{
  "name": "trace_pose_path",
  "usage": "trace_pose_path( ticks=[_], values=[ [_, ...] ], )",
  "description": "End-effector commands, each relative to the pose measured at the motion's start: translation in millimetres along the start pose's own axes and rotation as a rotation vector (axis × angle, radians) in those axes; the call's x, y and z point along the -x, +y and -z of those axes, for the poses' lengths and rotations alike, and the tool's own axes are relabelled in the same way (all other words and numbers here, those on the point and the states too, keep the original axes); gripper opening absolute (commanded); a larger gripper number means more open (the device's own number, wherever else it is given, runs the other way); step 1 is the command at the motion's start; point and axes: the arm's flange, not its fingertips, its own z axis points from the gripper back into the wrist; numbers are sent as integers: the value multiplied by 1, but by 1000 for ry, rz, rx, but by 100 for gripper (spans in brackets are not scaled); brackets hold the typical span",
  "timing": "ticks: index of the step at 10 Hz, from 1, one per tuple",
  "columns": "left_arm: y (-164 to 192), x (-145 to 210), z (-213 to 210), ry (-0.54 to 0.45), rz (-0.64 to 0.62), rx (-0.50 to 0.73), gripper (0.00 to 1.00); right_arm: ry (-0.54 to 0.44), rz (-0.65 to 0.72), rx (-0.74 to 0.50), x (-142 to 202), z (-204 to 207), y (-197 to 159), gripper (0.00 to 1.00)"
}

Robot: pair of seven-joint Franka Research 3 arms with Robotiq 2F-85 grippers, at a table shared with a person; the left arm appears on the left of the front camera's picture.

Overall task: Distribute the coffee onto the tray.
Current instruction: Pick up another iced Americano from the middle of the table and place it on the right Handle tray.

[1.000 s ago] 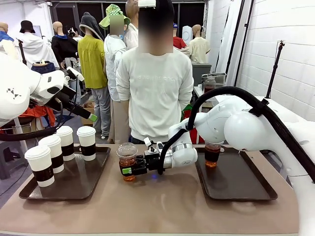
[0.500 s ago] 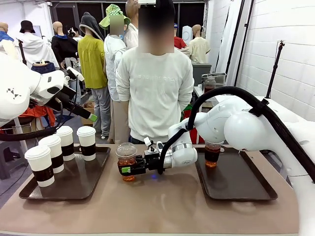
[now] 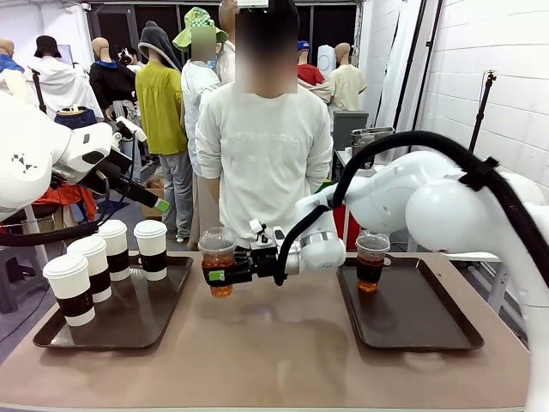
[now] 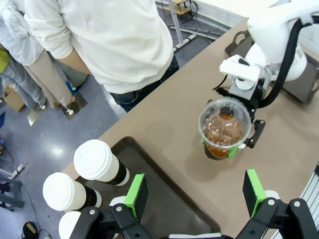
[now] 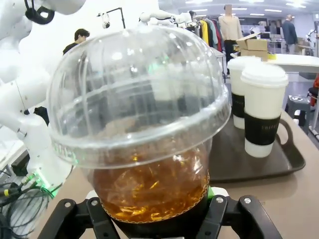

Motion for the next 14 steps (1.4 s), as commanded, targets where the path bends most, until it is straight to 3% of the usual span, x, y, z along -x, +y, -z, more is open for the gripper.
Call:
trace_pose_path(
  ticks=[1,7,10,11,14],
  values=[
    [2,1,0,0,-6,9,100,-4,16,65,-29,-11,39,65],
    [2,1,0,0,-6,9,100,52,18,225,-57,-62,115,65],
    [2,1,0,0,-6,9,100,26,67,236,-34,-74,104,65],
    [2,1,0,0,-6,9,100,74,31,223,-46,-77,113,65],
    [2,1,0,0,-6,9,100,74,31,223,-46,-77,113,65]
  ],
)
